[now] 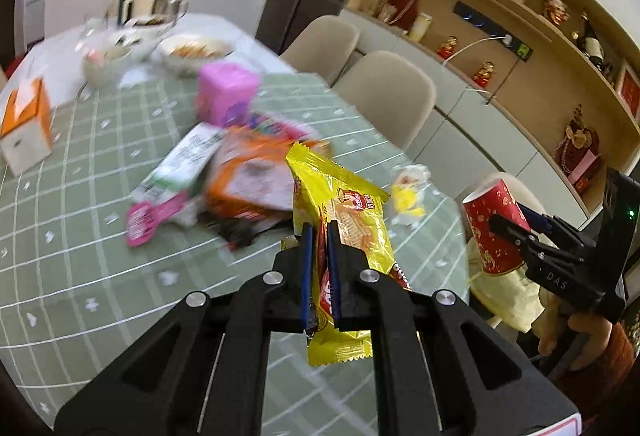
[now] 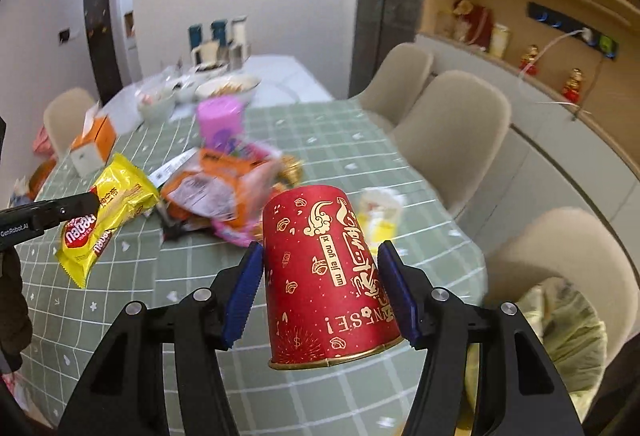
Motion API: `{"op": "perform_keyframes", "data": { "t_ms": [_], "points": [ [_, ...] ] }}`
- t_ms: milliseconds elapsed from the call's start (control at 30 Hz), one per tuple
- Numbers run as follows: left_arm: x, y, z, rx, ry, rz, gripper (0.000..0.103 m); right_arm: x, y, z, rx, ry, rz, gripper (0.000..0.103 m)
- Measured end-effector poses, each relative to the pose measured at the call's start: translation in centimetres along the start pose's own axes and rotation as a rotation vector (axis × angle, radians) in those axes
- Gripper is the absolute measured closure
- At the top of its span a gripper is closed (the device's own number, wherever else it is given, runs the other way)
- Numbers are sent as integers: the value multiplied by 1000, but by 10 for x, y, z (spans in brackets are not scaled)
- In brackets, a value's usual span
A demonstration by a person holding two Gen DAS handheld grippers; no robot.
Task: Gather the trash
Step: 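Carry the yellow packet and red cup over the yellow-lined trash bin with both tools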
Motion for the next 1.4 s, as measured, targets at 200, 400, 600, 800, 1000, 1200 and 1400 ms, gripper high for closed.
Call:
{"op": "perform_keyframes", "data": {
  "t_ms": [200,400,600,800,1000,1200,1400],
  "points": [
    [98,-19,-9,38,-63,58,96,77,42,0,82,-21,60,47],
    [203,-49,-5,44,-132,178,96,161,82,5,143,-50,149,47],
    [289,-93,12,8,-191,280,96,248,109,18,164,-103,253,47],
    [361,-137,38,-84,-277,328,96,306,123,37,151,-123,326,47],
    [404,-186,69,-187,-352,327,96,353,121,64,118,-198,356,47],
    [428,-234,91,-275,-334,338,79,384,117,88,104,-273,358,47],
    [417,-243,99,-312,-283,300,65,385,103,98,103,-297,318,47]
  ]
}}
Point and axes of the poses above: each gripper's, at about its wrist camera, not at the fingertips, and y roughly against the way its jaws point, x to its right, z to its underside, the point moved 7 cm from there along -y, roughly the way its jaws point, and after that the axes turned 4 degrees about x, right-handed, at the moved point
